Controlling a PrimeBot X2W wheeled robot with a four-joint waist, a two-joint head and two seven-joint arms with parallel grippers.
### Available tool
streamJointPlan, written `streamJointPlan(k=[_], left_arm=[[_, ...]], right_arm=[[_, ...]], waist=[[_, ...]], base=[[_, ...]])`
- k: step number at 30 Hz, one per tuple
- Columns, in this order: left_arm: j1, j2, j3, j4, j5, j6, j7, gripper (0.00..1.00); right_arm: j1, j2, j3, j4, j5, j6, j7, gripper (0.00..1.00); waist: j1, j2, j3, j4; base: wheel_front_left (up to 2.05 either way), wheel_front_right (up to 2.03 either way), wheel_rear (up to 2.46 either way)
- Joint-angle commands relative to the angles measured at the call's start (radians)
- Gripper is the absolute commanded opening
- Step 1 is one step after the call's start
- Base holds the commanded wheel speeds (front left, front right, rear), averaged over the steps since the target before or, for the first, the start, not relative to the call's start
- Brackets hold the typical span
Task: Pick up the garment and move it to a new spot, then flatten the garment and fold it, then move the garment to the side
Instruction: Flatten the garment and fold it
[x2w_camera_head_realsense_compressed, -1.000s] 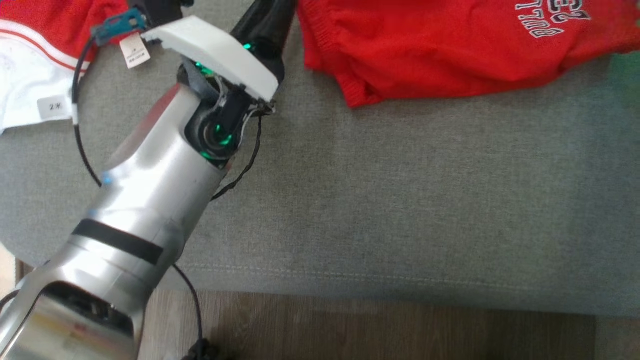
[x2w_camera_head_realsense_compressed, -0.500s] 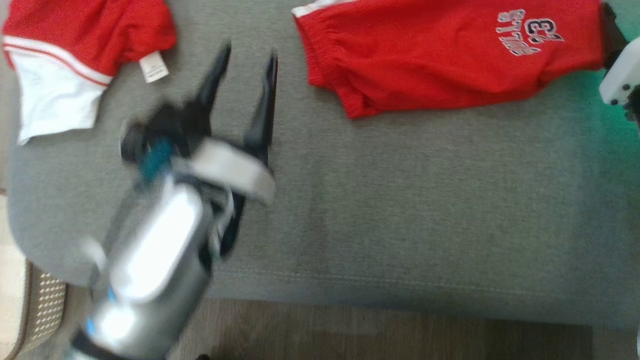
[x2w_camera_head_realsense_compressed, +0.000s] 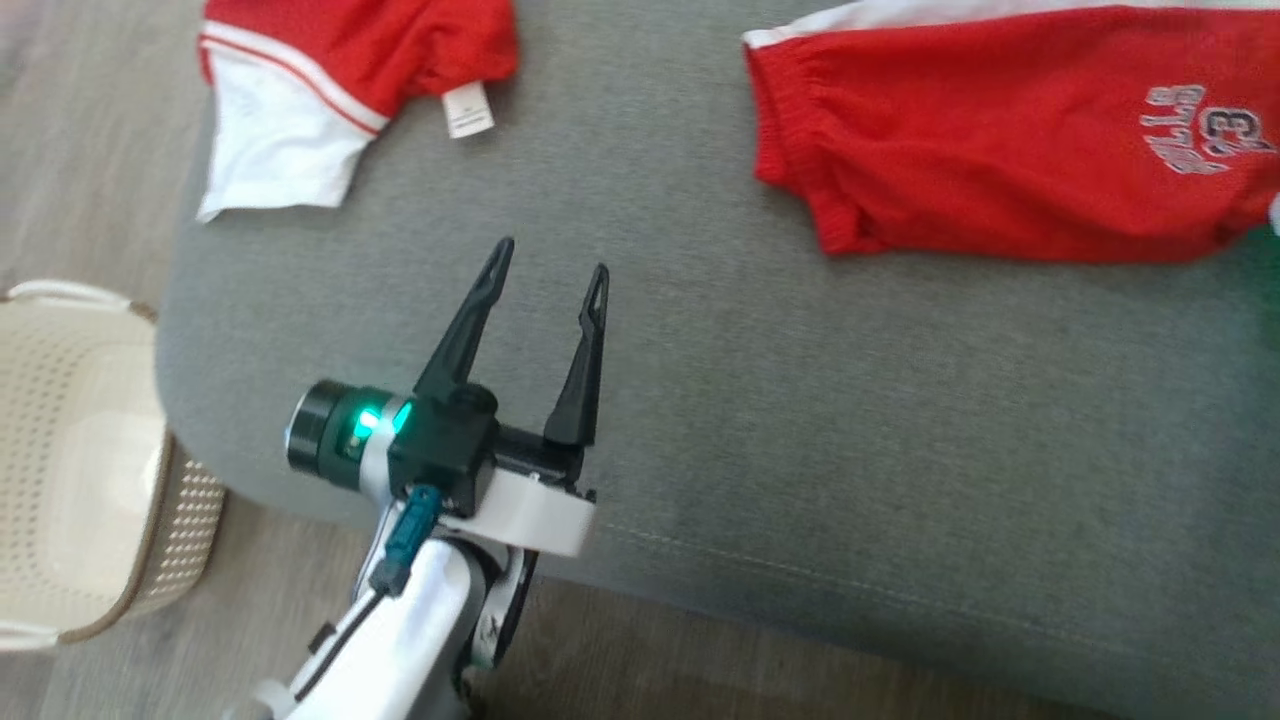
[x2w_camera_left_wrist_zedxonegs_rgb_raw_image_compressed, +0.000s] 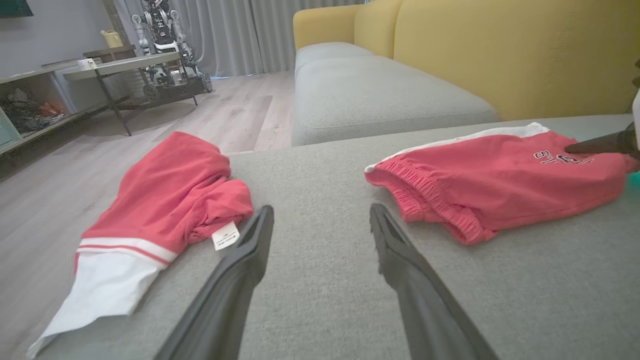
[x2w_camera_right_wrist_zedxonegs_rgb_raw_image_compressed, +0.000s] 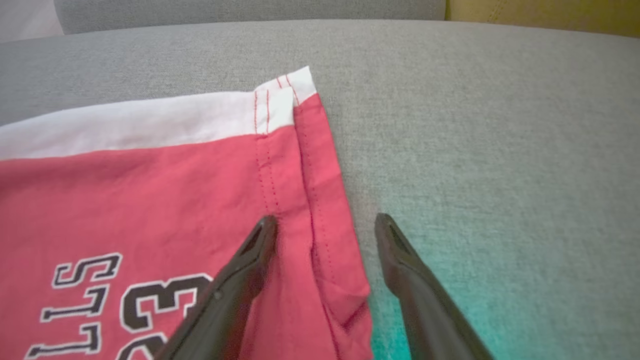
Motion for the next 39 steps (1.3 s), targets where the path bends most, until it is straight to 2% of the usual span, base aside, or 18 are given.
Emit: streamJointPlan(k=[1,2,3,5,6,10,14,23,26,32,39], left_arm=[[0.001,0.009,0.039,-0.040,0.015,0.009,-0.005,1.00],[0.009,0.005,0.042,-0.042,0.018,0.010,-0.005,1.00],[0.017,0.002,0.046,-0.044,0.019,0.009,-0.005,1.00],[0.031,-0.002,0.055,-0.044,0.020,0.007,-0.005,1.00],[0.038,-0.003,0.060,-0.044,0.021,0.005,-0.005,1.00],[0.062,-0.003,0.080,-0.040,0.026,0.001,-0.005,1.00],[0.079,0.003,0.099,-0.043,0.032,-0.005,-0.005,1.00],[0.115,0.007,0.119,-0.048,0.046,-0.017,-0.005,1.00],[0.122,0.004,0.116,-0.046,0.051,-0.024,-0.005,1.00],[0.122,-0.004,0.110,-0.036,0.059,-0.031,-0.005,1.00],[0.112,-0.033,0.082,-0.026,0.064,-0.048,-0.005,1.00]], right_arm=[[-0.020,-0.014,-0.008,0.000,-0.023,0.000,-0.010,1.00],[-0.025,-0.014,-0.022,0.018,-0.033,0.000,-0.010,1.00],[-0.029,-0.011,-0.035,0.035,-0.041,0.000,-0.011,0.76],[-0.035,-0.003,-0.051,0.064,-0.052,0.000,-0.010,0.08],[-0.037,0.002,-0.051,0.077,-0.057,0.000,-0.011,0.00],[-0.044,0.014,-0.058,0.109,-0.062,0.000,-0.032,0.00],[-0.060,0.000,-0.045,0.123,-0.070,0.000,-0.049,0.00],[-0.074,-0.102,0.037,0.075,-0.130,0.000,-0.039,0.00],[-0.077,-0.116,0.061,0.050,-0.144,0.000,-0.024,0.00],[-0.095,-0.065,0.108,0.028,-0.140,0.000,-0.002,0.00],[-0.132,0.032,0.238,0.037,-0.123,0.000,0.019,0.00]], waist=[[0.0000,-0.0001,-0.002,0.023],[0.0000,-0.0001,-0.004,0.027],[0.0000,-0.0001,-0.005,0.030],[0.0000,-0.0001,-0.009,0.032],[0.0000,-0.0001,-0.012,0.030],[0.0000,-0.0001,-0.036,0.002],[0.0000,-0.0001,-0.067,-0.044],[0.0000,-0.0001,-0.134,-0.130],[0.0000,-0.0001,-0.148,-0.145],[0.0000,-0.0001,-0.167,-0.154],[0.0000,-0.0001,-0.194,-0.133]], base=[[0.00,0.00,0.00],[0.00,0.00,0.00],[0.00,0.00,0.00],[0.00,0.00,0.00],[0.00,0.00,0.00],[0.00,0.00,0.00],[0.00,0.00,0.00],[0.00,0.00,0.00],[0.00,0.00,0.00],[0.00,0.00,0.00],[0.00,0.00,0.00]])
